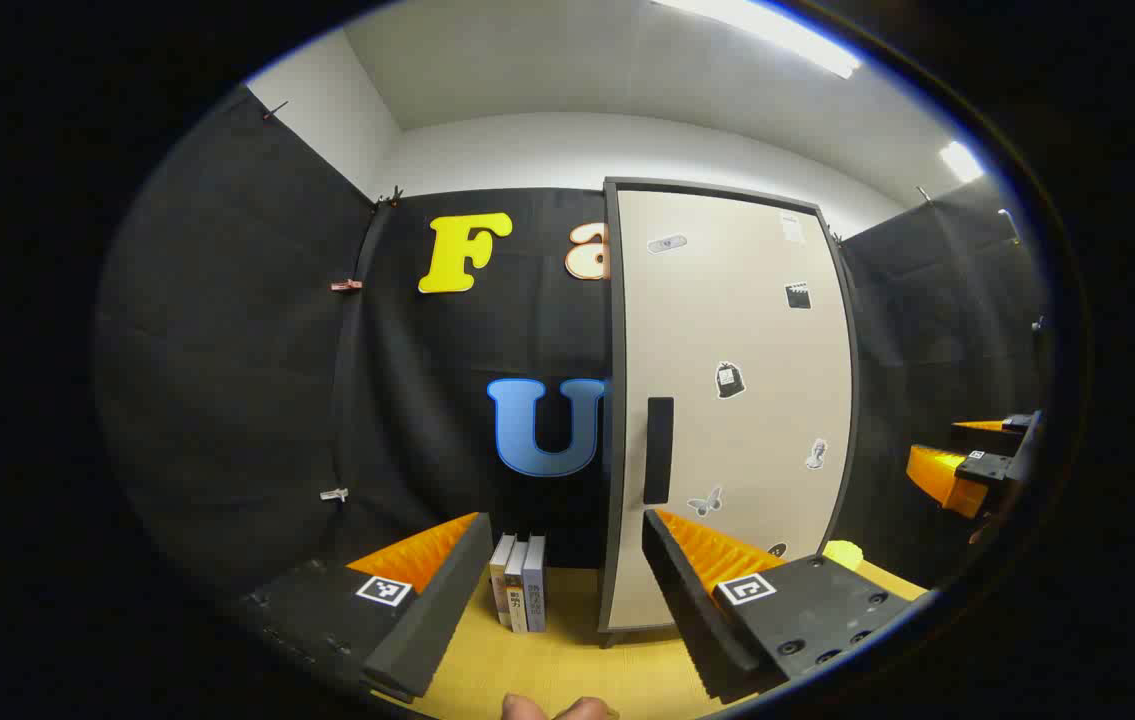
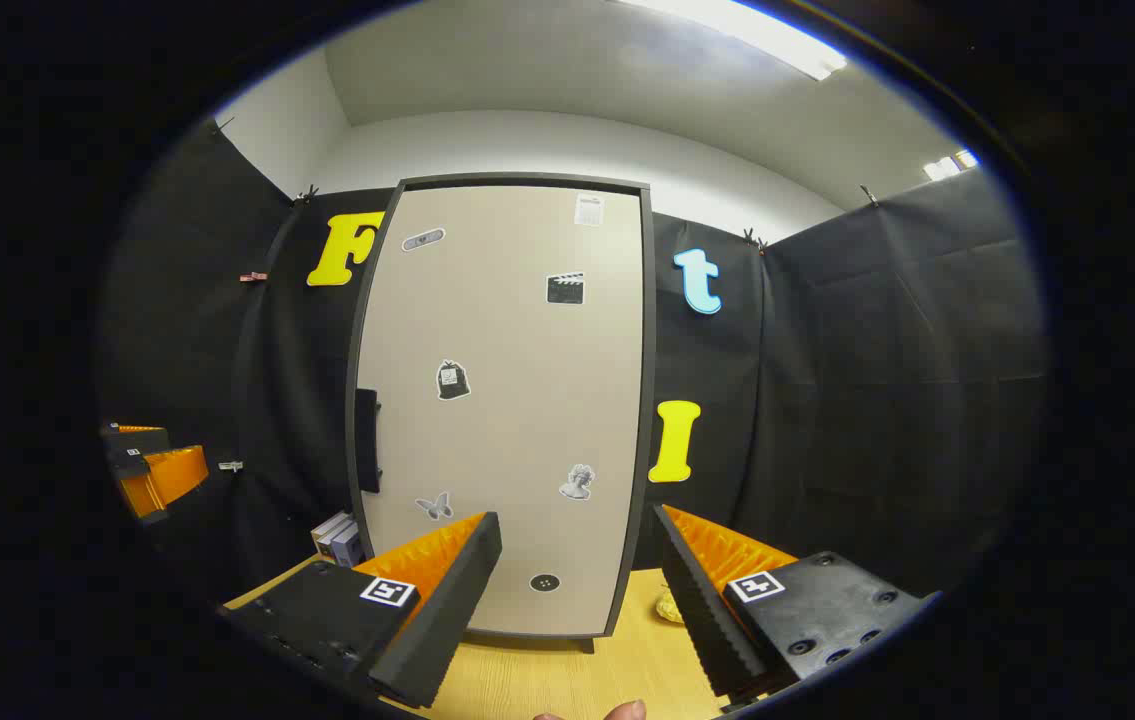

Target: Open the cabinet door with the right hand, grasp the bottle in the cabinet with the left hand and place it on the coaster, then close the cabinet door with the right hand.

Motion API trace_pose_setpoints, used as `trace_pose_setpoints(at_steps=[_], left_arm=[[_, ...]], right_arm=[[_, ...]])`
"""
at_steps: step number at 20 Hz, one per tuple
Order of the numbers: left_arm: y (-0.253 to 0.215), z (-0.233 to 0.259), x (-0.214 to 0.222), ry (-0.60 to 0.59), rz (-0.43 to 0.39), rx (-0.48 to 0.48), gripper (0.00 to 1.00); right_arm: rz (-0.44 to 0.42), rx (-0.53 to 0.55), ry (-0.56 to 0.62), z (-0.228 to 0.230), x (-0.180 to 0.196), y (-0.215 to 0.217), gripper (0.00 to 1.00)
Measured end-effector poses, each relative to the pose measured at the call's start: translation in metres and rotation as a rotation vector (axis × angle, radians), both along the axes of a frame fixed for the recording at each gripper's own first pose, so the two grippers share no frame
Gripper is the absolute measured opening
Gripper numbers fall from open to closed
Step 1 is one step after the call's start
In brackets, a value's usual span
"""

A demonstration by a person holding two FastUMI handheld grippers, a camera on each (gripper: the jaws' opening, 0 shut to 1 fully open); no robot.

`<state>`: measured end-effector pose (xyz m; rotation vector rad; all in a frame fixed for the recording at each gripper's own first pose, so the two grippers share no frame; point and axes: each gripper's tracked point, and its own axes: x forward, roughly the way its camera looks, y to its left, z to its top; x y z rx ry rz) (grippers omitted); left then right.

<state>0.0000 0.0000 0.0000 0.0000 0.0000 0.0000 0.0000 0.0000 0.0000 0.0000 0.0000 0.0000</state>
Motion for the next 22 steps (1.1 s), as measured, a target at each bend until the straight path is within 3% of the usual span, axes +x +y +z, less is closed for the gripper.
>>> trace_pose_setpoints(at_steps=[15, 22], left_arm=[[0.002, -0.002, -0.002, 0.003, -0.002, 0.009, 0.95], [0.01, -0.002, 0.0, 0.002, 0.01, 0.023, 0.95]], right_arm=[[-0.007, 0.0, 0.007, 0.0, -0.005, 0.002, 0.98], [0.032, 0.032, 0.004, 0.003, 0.0, 0.019, 0.97]])
